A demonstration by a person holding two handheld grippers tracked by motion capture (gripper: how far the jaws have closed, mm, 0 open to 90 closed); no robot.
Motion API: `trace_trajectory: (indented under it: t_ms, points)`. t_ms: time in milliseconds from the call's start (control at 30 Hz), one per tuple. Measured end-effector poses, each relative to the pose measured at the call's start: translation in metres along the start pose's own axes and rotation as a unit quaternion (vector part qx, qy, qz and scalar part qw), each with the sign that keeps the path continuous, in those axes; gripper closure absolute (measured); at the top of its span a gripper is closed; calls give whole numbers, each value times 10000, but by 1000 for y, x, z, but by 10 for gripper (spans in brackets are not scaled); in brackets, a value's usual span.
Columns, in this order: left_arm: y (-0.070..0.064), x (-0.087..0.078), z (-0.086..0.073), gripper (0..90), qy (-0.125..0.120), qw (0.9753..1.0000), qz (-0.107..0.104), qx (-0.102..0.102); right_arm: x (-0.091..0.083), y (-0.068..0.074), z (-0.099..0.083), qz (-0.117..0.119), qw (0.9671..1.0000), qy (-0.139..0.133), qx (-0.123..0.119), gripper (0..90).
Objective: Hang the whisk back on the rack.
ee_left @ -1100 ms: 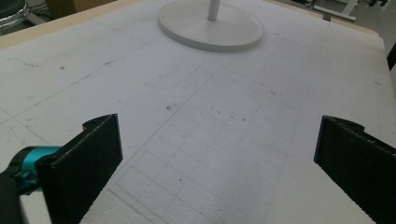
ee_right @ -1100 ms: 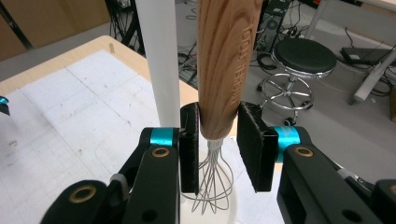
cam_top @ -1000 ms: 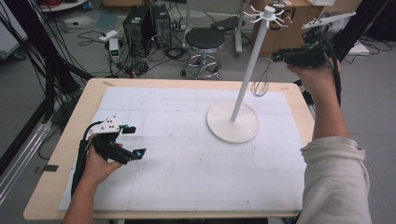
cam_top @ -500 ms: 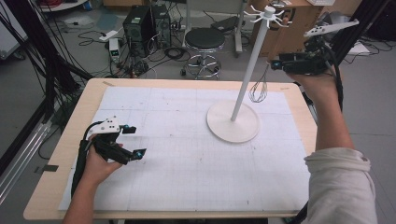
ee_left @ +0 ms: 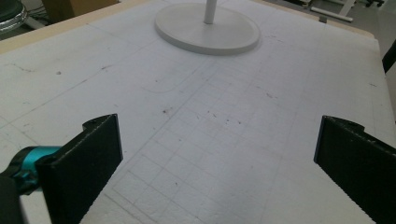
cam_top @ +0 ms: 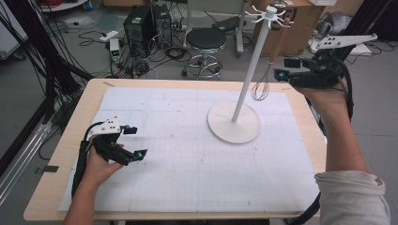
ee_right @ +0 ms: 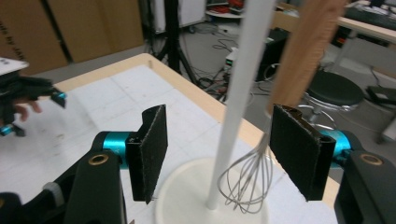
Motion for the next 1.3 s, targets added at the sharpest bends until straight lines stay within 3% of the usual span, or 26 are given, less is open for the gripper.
trace_trajectory:
  t_ms: [200, 400, 633, 700, 900, 967, 1300]
  points:
    - [0, 0, 0, 16, -18, 10000, -32, 6, 1, 18, -2, 371, 9990, -212, -153, 345]
    - [-1, -1, 1, 16, -28, 10000, -50, 32, 7, 34, -8, 644, 9966, -345, -374, 272]
    - [-1, -1, 1, 16, -52, 10000, -66, 36, 18, 49, -22, 919, 9937, -480, -426, 160]
    - [-1, -1, 1, 16, -59, 9999, -101, 26, 22, 54, -27, 961, 9930, -457, -510, 141]
    - [-2, -1, 1, 16, -50, 9999, -87, 29, 37, 67, -46, 1263, 9901, -425, -444, 91]
    - [-2, -1, 1, 16, -42, 9999, -86, 31, 43, 71, -54, 1278, 9902, -346, -449, 19]
    - [-2, 0, 1, 16, -34, 9999, -110, 34, 61, 89, -84, 1410, 9885, -246, -496, 1]
Point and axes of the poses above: each handheld gripper's, and its own axes: x roughly forward along the jaws, z roughly out of its top, y roughly to its left, the point moved 2 cm from there along x, roughly forward along the jaws, and after that the axes turned 2 degrees about -x, right-handed, at the moved point
